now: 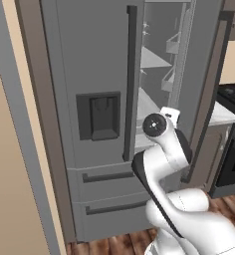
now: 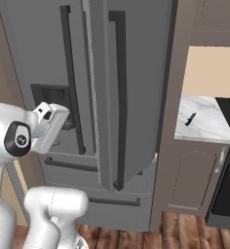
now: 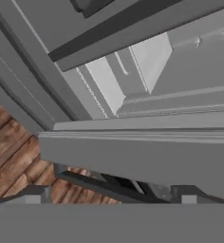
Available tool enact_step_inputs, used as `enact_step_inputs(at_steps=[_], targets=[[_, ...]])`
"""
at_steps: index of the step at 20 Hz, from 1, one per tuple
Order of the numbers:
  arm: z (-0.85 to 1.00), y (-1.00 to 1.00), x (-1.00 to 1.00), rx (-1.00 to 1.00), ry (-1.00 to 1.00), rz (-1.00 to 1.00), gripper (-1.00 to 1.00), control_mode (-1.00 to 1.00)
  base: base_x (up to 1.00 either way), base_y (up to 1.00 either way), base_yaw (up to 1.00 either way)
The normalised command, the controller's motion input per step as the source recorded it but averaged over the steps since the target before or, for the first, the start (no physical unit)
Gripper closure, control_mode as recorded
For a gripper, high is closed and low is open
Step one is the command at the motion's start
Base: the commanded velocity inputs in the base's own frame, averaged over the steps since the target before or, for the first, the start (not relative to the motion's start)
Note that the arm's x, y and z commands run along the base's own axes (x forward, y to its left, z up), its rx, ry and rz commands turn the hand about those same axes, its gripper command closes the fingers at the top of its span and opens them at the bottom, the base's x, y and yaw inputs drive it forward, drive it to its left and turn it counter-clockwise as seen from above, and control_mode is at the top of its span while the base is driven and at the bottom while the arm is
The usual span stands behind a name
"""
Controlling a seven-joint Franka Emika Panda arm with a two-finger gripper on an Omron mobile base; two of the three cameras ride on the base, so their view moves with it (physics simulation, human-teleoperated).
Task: Retrieve the butter from the fridge and place it on a plate on the dining table. Then retrieve the butter knife by the fridge and place it near the plate.
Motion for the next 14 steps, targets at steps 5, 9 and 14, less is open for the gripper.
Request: enact_step_inputs(at_steps=[5,9,14], targets=[[-0.08,-0.07,0.40,-0.04,0.22,0.00,-1.00,-1.00,0.00,0.00,0.00],[-0.03,-0.02,0.31,-0.09,0.12,0.00,-1.00,-1.00,0.00,0.00,0.00],[-0.05,-0.20,0.21,-0.12,0.09,0.00,-1.00,-1.00,0.00,0.00,0.00]])
